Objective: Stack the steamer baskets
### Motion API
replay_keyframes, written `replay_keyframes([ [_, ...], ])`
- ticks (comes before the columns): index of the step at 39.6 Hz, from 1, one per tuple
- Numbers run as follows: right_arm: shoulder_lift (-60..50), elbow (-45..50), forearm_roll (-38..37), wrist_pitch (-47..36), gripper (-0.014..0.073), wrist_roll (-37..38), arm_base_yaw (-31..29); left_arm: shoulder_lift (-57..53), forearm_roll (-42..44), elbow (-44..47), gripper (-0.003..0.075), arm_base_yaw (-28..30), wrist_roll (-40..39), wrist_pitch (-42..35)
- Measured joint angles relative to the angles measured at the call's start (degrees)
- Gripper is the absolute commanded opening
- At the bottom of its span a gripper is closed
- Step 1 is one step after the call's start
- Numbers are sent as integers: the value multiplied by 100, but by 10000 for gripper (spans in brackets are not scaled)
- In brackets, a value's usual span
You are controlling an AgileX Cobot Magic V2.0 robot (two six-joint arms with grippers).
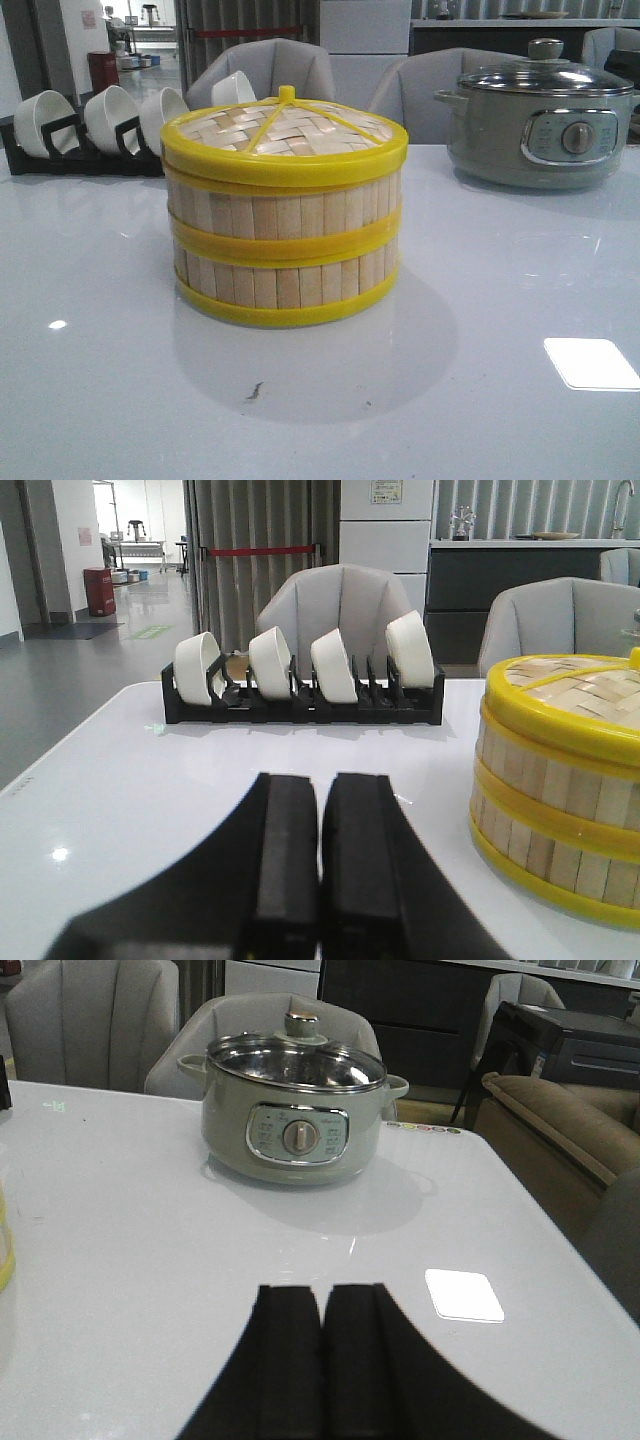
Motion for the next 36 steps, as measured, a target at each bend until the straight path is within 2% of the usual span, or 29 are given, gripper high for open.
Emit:
replay_keyframes([
  [32, 0, 0, -171, -191, 88, -11, 0, 0, 0, 0, 97, 0, 10, 0],
  [36, 0, 0, -171, -102, 19, -11, 0, 0, 0, 0, 97, 0, 10, 0],
])
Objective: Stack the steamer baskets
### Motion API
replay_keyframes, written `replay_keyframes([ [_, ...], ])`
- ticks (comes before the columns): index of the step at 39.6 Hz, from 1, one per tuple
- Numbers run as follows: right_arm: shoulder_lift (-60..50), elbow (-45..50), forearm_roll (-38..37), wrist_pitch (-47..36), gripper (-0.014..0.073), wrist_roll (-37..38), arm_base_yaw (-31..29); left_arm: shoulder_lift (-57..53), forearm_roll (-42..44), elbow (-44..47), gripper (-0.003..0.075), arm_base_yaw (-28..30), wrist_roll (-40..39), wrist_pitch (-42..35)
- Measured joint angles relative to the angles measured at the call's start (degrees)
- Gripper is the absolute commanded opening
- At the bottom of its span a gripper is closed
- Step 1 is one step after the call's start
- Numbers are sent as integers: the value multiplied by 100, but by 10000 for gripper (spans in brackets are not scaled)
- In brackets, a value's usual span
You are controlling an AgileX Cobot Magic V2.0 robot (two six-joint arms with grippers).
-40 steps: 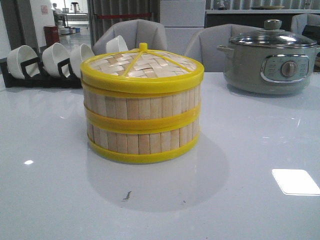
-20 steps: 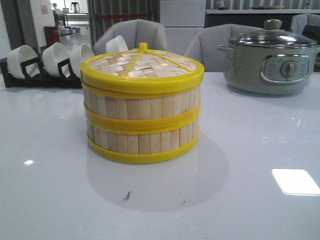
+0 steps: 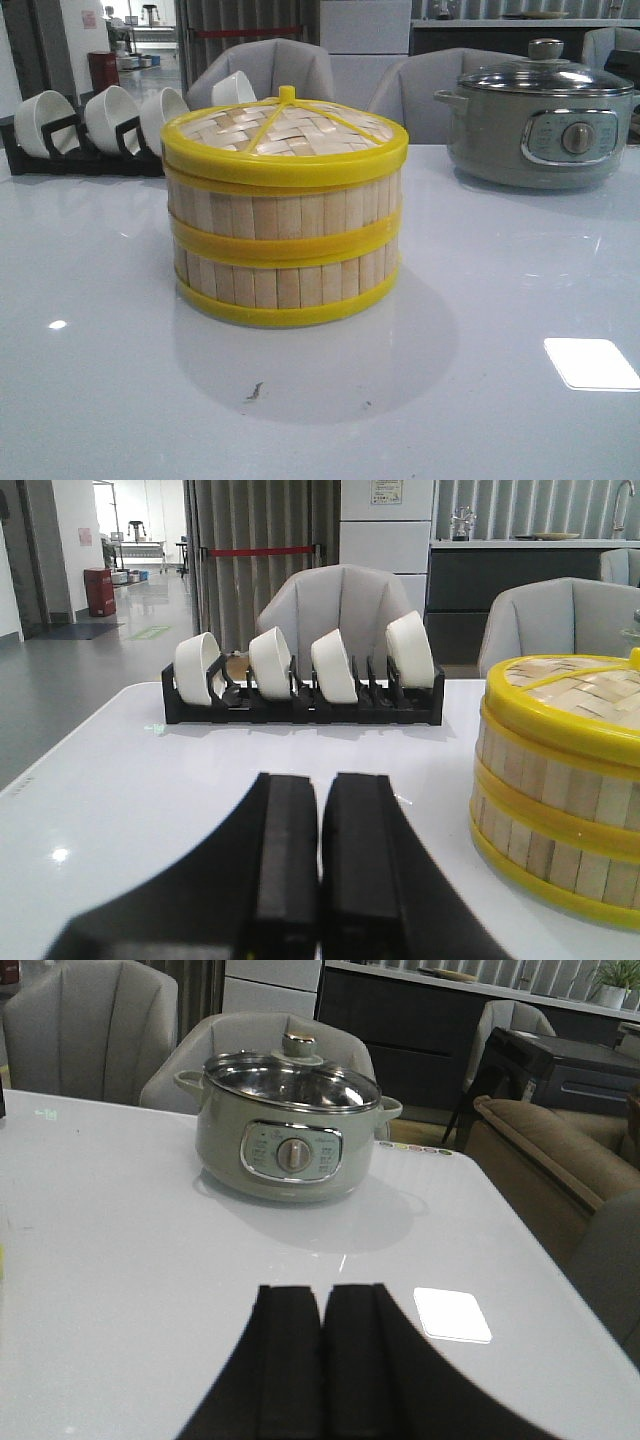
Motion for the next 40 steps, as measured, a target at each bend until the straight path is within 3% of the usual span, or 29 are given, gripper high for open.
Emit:
replay_keyframes([
  [12, -11, 591, 370, 30, 35, 10, 0, 0, 0, 0, 97, 0, 0, 0],
  [20, -435, 1268, 550, -438, 35, 10, 0, 0, 0, 0, 97, 0, 0, 0],
  [40, -1003, 1340, 563, -369, 35, 10, 0, 0, 0, 0, 97, 0, 0, -4],
])
